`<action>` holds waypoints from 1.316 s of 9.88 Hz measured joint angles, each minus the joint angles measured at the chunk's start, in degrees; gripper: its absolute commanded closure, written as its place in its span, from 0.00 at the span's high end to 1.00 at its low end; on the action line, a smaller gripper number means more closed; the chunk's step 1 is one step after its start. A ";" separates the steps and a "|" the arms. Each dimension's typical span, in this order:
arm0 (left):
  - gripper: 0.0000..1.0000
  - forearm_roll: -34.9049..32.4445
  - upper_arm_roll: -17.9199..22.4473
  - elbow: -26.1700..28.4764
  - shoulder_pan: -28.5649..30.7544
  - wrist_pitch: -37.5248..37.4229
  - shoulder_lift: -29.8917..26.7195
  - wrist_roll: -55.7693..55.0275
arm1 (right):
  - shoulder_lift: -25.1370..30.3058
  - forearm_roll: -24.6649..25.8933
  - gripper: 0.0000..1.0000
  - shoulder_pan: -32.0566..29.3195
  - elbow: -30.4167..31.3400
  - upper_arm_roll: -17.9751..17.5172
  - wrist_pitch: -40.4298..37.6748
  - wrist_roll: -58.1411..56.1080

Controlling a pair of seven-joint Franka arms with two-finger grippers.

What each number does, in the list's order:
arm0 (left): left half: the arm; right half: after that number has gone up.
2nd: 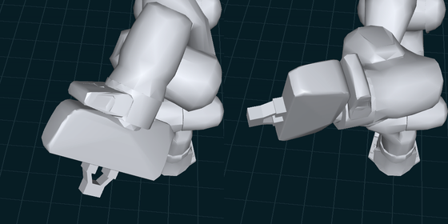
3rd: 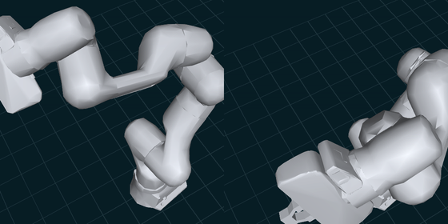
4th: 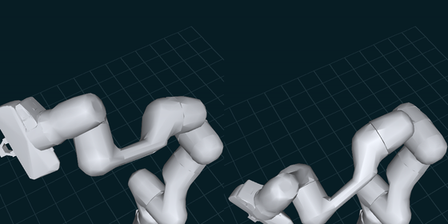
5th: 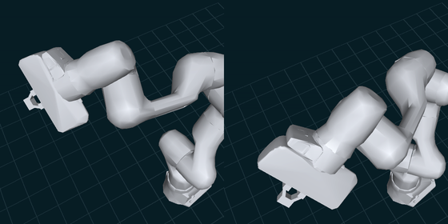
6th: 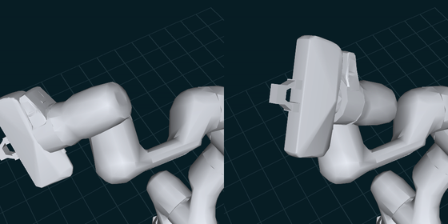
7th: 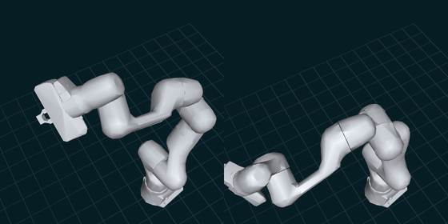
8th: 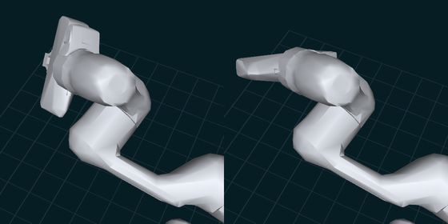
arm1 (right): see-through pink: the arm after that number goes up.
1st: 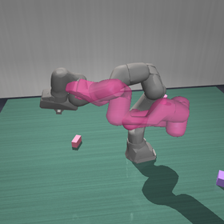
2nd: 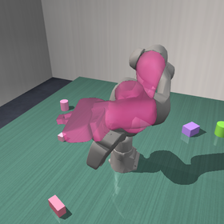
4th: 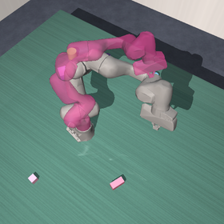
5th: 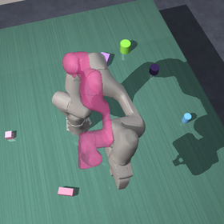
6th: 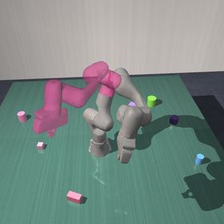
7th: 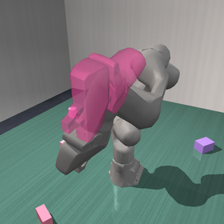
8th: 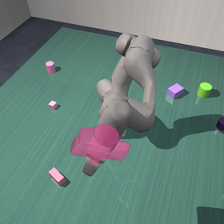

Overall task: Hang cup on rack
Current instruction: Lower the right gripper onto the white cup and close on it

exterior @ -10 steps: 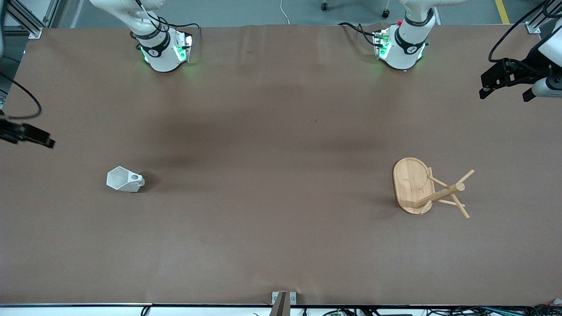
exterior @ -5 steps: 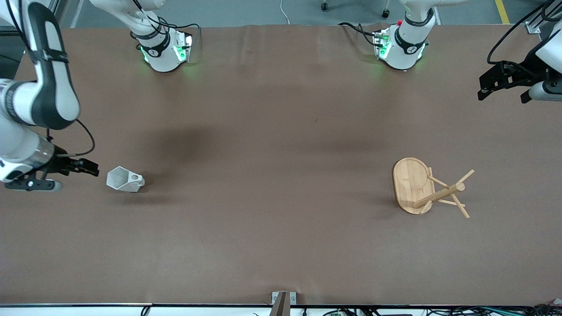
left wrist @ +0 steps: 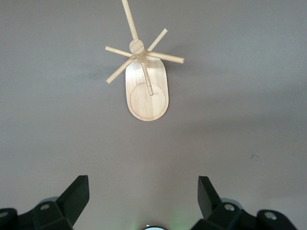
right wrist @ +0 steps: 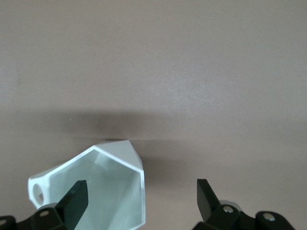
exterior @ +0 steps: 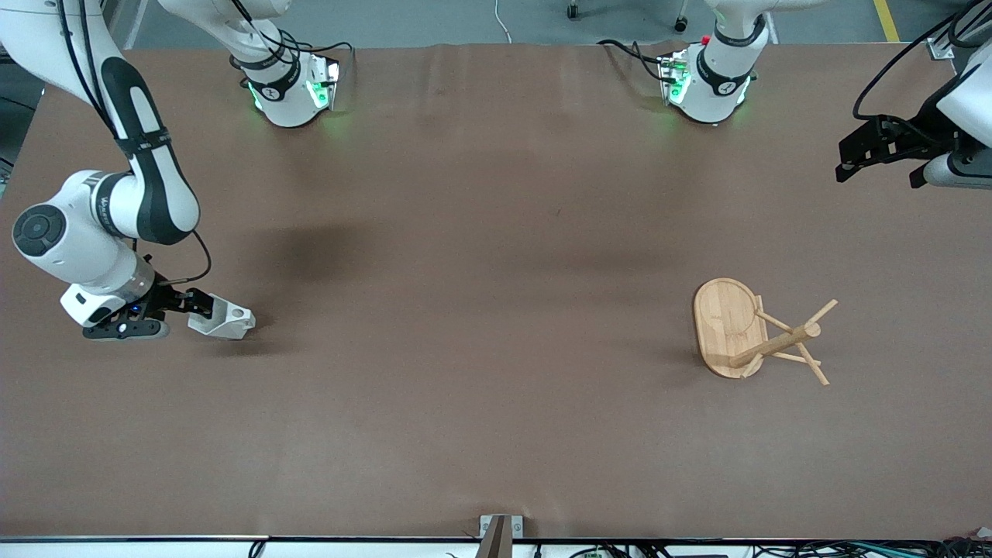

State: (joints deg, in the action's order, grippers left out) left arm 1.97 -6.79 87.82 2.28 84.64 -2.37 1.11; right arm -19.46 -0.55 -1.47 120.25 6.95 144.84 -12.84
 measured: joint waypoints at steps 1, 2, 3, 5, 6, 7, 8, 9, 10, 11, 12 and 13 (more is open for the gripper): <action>1.00 0.71 0.01 -0.01 0.01 -0.02 0.03 0.00 | -0.93 0.00 0.91 0.00 0.06 -0.01 1.24 -0.12; 1.00 1.13 0.00 -0.01 0.00 -0.04 0.15 0.00 | -1.74 0.00 0.85 0.00 0.07 -0.03 2.09 -0.15; 1.00 1.29 0.00 0.00 0.00 -0.05 0.33 0.00 | -2.27 -0.02 0.72 0.00 0.16 -0.07 2.42 -0.18; 1.00 1.31 0.00 -0.01 0.01 -0.05 0.57 0.00 | -2.47 -0.02 0.41 0.00 0.94 -0.14 2.43 -0.20; 1.00 1.31 0.02 -0.02 0.01 -0.05 0.60 0.00 | -2.47 -0.03 0.30 0.00 1.11 -0.14 2.43 -0.20; 1.00 1.31 0.04 -0.05 0.02 -0.05 0.60 0.00 | -2.47 -0.08 0.22 0.00 1.13 -0.14 2.43 -0.20; 1.00 1.31 0.04 -0.09 0.01 -0.05 0.60 0.00 | -2.47 -0.17 0.14 0.00 1.12 -0.14 2.48 -0.20; 1.00 1.31 0.02 -0.17 -0.01 -0.05 0.60 0.00 | -2.47 -0.49 0.04 0.00 1.12 -0.14 2.58 -0.20; 1.00 1.31 -0.02 -0.27 -0.03 -0.05 0.60 0.00 | -2.47 -1.00 0.01 0.00 1.12 -0.14 2.72 -0.20; 1.00 1.32 -0.20 -0.42 -0.05 -0.05 0.60 0.00 | -2.25 -2.79 0.01 0.01 1.04 -0.19 2.69 -0.24; 1.00 1.33 -0.69 -0.69 -0.05 -0.05 0.60 0.00 | -2.12 -4.28 0.01 0.01 1.02 -0.23 2.66 -0.26; 1.00 1.33 -1.08 -1.00 -0.09 -0.05 0.60 0.00 | -2.13 -5.14 0.01 0.03 0.86 -0.42 1.82 -0.33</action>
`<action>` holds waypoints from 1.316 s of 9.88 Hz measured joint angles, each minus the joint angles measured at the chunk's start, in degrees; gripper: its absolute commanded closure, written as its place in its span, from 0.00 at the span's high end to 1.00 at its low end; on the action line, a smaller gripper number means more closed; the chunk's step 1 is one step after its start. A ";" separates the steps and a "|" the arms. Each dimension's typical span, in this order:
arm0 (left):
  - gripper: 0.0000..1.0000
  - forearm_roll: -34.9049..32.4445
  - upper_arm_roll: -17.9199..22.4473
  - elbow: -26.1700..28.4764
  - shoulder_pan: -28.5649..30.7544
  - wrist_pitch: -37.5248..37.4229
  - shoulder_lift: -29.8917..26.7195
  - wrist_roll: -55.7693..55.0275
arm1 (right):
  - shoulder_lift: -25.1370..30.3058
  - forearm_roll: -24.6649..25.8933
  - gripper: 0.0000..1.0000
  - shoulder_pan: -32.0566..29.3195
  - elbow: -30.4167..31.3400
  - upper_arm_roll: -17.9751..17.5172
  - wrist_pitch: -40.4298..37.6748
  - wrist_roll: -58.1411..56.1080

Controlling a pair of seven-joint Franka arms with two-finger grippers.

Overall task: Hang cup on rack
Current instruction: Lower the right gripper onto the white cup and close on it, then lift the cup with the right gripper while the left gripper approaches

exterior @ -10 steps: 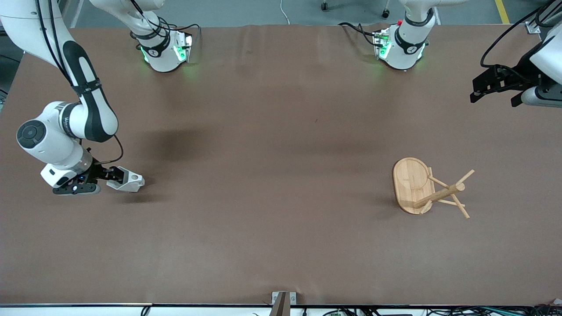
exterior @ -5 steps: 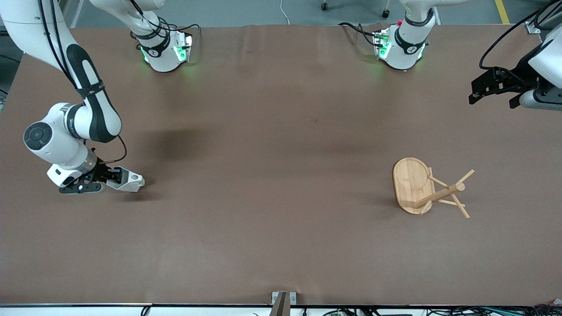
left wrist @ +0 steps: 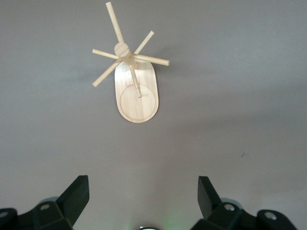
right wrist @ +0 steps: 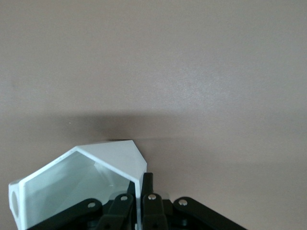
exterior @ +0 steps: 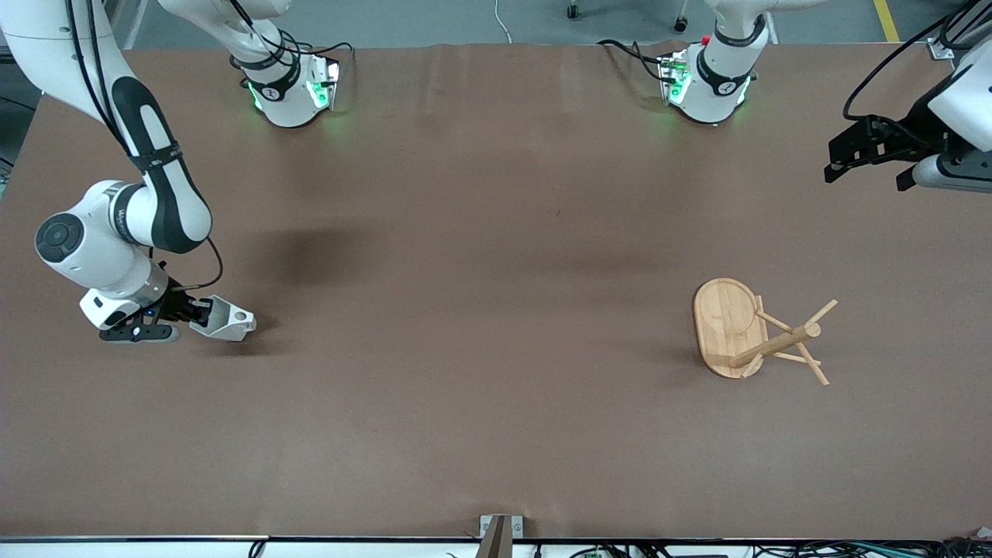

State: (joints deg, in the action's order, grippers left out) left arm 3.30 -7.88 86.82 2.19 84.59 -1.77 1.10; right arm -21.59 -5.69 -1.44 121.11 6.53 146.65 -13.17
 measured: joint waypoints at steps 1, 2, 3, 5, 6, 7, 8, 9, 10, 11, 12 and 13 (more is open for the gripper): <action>1.00 0.01 -0.28 -0.21 -0.06 0.00 0.00 0.00 | 0.16 -0.58 0.02 0.07 -0.92 -0.37 -2.34 0.00; 1.00 0.03 -0.83 -0.33 -0.08 0.00 0.00 0.00 | 0.75 -1.79 0.01 0.23 -3.27 -0.79 -6.70 -0.01; 1.00 0.05 -1.62 -0.38 -0.11 0.00 0.00 0.00 | 1.86 -3.81 0.01 0.59 -6.99 -1.45 -13.60 -0.04; 1.00 0.10 -3.84 -0.39 -0.13 0.00 0.00 0.02 | 3.90 -10.77 0.01 1.38 -15.23 -3.59 -27.75 -0.06; 1.00 0.15 -5.48 -0.42 -0.15 0.00 0.00 0.57 | 4.31 -17.23 0.01 1.54 -17.06 -5.17 -31.44 -0.18; 1.00 0.85 -7.71 -0.46 -0.13 -0.01 0.01 3.28 | 4.29 -25.13 0.01 1.74 -17.35 -6.67 -33.83 -1.38; 1.00 2.50 -10.44 -0.50 -0.15 -0.03 0.01 7.40 | 3.99 -33.27 0.01 1.94 -17.24 -8.02 -36.54 -3.34; 1.00 5.22 -13.24 -0.53 -0.21 -0.02 0.02 11.67 | 3.55 -40.95 0.01 2.22 -16.95 -8.92 -39.43 -6.24; 1.00 8.35 -15.71 -0.53 -0.37 0.27 0.04 16.02 | 3.07 -48.05 0.01 2.61 -16.12 -9.32 -42.07 -9.57; 1.00 10.37 -17.81 -0.49 -0.56 1.33 0.16 21.67 | 2.74 -53.93 0.01 2.93 -14.78 -10.04 -43.60 -12.49; 1.00 11.06 -19.65 -0.19 -0.61 3.29 0.40 28.81 | 2.56 -59.00 0.01 3.08 -13.86 -11.44 -44.03 -13.85; 1.00 11.59 -21.48 0.99 -0.54 6.31 0.71 35.81 | 2.42 -65.09 0.01 3.29 -13.45 -13.31 -44.06 -14.23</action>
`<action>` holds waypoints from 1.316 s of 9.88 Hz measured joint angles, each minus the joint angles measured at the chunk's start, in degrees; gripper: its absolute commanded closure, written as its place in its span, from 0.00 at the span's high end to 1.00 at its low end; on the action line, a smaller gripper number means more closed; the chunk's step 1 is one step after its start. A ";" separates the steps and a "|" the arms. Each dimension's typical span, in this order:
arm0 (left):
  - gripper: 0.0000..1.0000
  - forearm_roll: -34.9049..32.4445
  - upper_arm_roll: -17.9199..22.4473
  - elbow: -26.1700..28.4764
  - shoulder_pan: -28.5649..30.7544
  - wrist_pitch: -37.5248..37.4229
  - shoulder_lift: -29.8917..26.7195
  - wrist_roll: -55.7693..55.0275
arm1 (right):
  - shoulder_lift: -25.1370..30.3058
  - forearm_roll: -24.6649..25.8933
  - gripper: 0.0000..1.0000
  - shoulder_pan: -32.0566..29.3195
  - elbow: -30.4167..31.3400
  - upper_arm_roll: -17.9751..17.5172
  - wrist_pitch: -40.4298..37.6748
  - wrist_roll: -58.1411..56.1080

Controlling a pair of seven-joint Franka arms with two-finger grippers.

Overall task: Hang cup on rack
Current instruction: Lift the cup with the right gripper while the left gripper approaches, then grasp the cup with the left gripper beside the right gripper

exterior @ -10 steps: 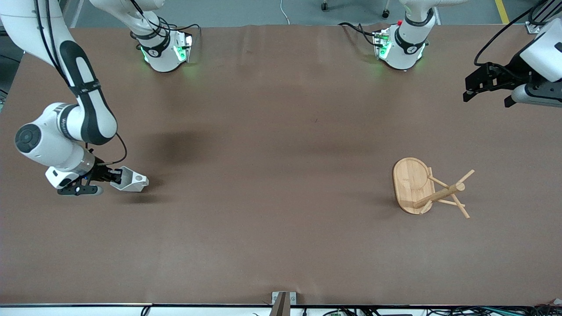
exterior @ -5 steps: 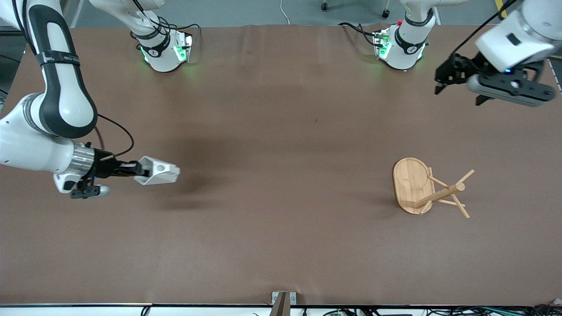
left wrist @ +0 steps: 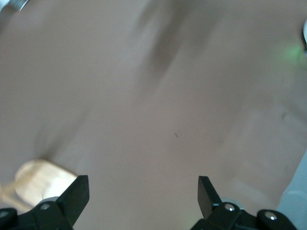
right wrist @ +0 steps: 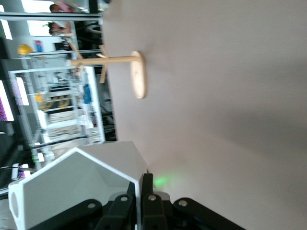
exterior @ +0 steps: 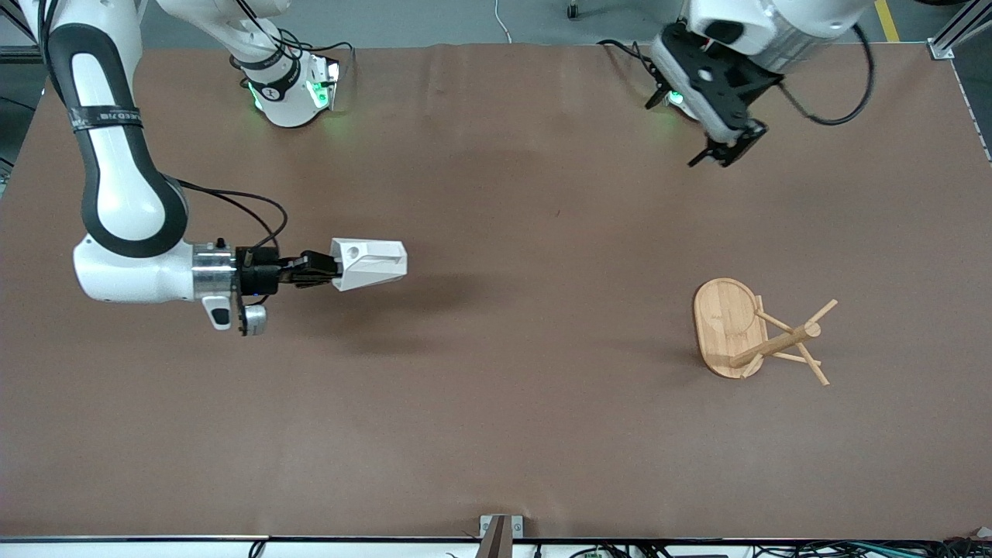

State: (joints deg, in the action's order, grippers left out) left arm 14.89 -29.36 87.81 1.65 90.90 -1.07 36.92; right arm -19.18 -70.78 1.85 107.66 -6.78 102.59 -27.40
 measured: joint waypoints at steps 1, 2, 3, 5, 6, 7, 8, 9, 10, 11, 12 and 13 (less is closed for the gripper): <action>1.00 0.50 -2.40 1.38 0.06 3.31 0.41 4.15 | -0.54 -7.03 0.01 0.54 0.17 -2.25 0.11 -0.10; 1.00 0.54 -5.40 1.98 -0.01 6.37 0.84 5.33 | -1.64 -13.05 0.01 1.49 0.24 -4.38 0.37 -0.70; 1.00 0.54 -8.11 2.16 -0.16 9.27 1.00 5.62 | -2.76 -16.57 0.01 2.45 0.28 -6.19 1.00 -1.72; 1.00 0.54 -12.02 2.19 -0.41 13.95 1.16 5.34 | -4.06 -19.21 0.01 3.01 0.76 -9.40 1.86 -2.52; 1.00 0.53 -12.93 2.23 -0.53 15.43 1.35 4.60 | -4.09 -20.22 0.01 3.03 1.58 -11.26 3.65 -2.60; 1.00 -0.09 -13.05 2.21 -0.94 16.52 2.40 4.49 | -4.09 -21.13 0.01 3.05 2.36 -13.36 6.41 -3.06; 1.00 -1.01 -13.01 1.79 -2.08 17.63 4.64 3.68 | -4.08 -21.80 0.01 3.06 2.94 -14.99 8.27 -3.60; 1.00 -2.89 -13.02 0.68 -4.08 18.15 7.36 0.71 | -4.07 -22.23 0.01 3.05 3.18 -15.57 8.74 -3.72; 1.00 -5.67 -13.07 -0.24 -6.07 18.32 9.72 -2.58 | -4.04 -22.34 0.01 3.00 3.23 -15.56 8.83 -3.77; 1.00 -7.52 -13.09 -0.69 -7.22 18.35 11.53 -4.26 | -3.92 -22.35 0.01 2.94 3.33 -15.56 8.84 -3.78; 1.00 -8.17 -13.08 -0.81 -7.41 18.36 12.91 -4.53 | -3.58 -22.36 0.01 2.93 3.71 -15.65 8.82 -3.85; 1.00 -8.83 -13.03 -0.88 -7.32 18.36 14.24 -4.53 | -2.88 -22.37 0.01 2.93 4.38 -15.83 8.81 -3.93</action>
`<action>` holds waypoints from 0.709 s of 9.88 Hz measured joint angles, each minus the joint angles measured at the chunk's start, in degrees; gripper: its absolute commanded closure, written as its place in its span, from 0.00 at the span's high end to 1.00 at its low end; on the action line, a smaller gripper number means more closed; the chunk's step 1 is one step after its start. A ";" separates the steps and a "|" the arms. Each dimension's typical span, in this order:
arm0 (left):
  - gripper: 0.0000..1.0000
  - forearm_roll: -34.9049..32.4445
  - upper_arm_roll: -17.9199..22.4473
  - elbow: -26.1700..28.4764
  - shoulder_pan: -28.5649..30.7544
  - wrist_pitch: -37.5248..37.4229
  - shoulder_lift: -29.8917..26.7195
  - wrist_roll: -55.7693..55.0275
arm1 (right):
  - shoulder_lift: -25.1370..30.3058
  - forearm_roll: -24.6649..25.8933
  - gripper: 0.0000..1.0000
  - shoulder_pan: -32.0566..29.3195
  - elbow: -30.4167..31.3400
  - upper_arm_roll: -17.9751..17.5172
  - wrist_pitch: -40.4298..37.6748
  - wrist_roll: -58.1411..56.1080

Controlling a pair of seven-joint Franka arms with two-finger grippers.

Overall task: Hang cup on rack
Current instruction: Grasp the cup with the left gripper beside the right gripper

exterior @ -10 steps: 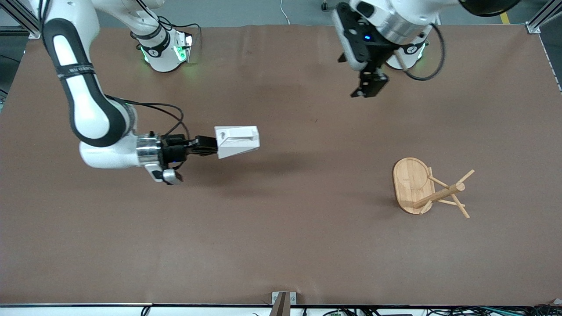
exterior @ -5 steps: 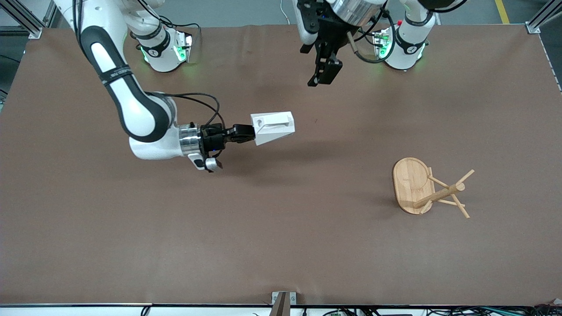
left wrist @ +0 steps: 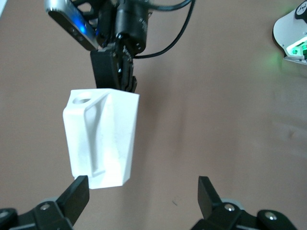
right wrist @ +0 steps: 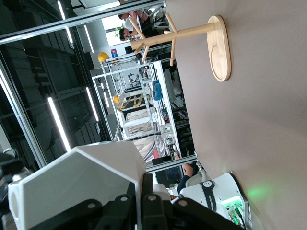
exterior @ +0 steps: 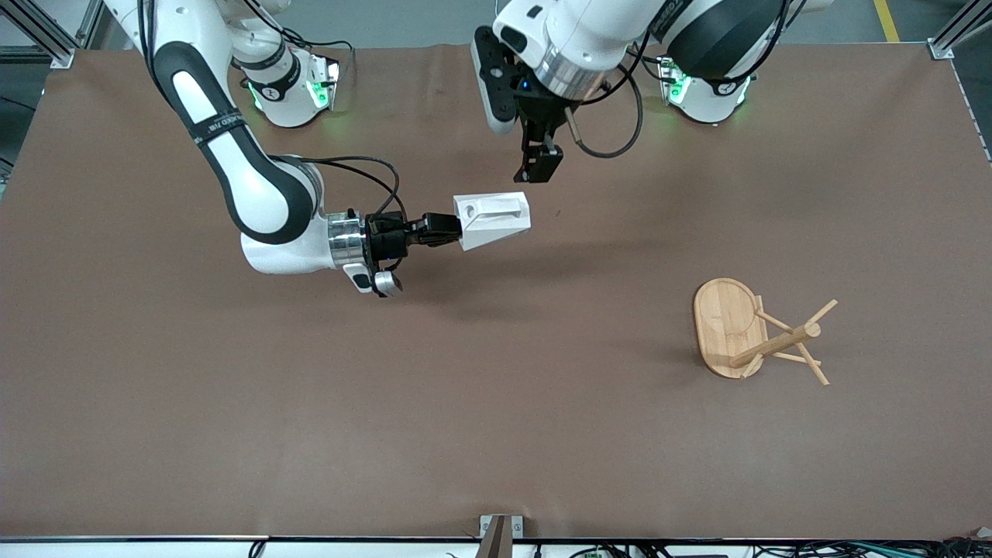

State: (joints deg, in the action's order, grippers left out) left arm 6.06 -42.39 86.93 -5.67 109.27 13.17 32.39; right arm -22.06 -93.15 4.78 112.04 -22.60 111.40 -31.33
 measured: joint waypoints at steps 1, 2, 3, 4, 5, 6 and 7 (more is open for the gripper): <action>1.00 -0.75 0.01 -0.39 -0.05 0.09 1.33 0.01 | 0.91 0.00 0.01 0.00 0.73 -0.13 0.00 -0.02; 1.00 -1.45 0.00 -1.45 -0.19 0.13 2.54 0.01 | 1.73 -0.03 0.01 0.00 1.29 -0.18 0.00 -0.02; 1.00 -2.03 0.00 -2.61 -0.23 0.13 3.48 0.01 | 2.36 -0.17 0.01 0.00 1.63 -0.21 0.00 -0.02; 1.00 -2.50 0.00 -3.43 -0.23 0.13 4.30 0.02 | 2.61 -0.31 0.01 0.00 1.70 -0.21 0.00 -0.02; 1.00 -3.11 -0.01 -3.93 -0.38 0.12 5.22 0.09 | 2.70 -0.41 0.01 0.00 1.70 -0.22 0.00 -0.02; 1.00 -3.67 -0.02 -4.39 -0.89 0.12 6.42 0.09 | 2.74 -0.47 0.01 -0.01 1.70 -0.24 0.00 -0.02; 1.00 -4.09 -0.02 -5.01 -1.38 0.13 7.69 0.09 | 2.82 -0.52 0.01 -0.01 1.70 -0.25 0.00 -0.02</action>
State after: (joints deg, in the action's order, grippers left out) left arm 1.97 -42.41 81.92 -7.05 109.40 20.86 32.48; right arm -19.24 -93.66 4.77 113.74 -22.86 111.40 -31.35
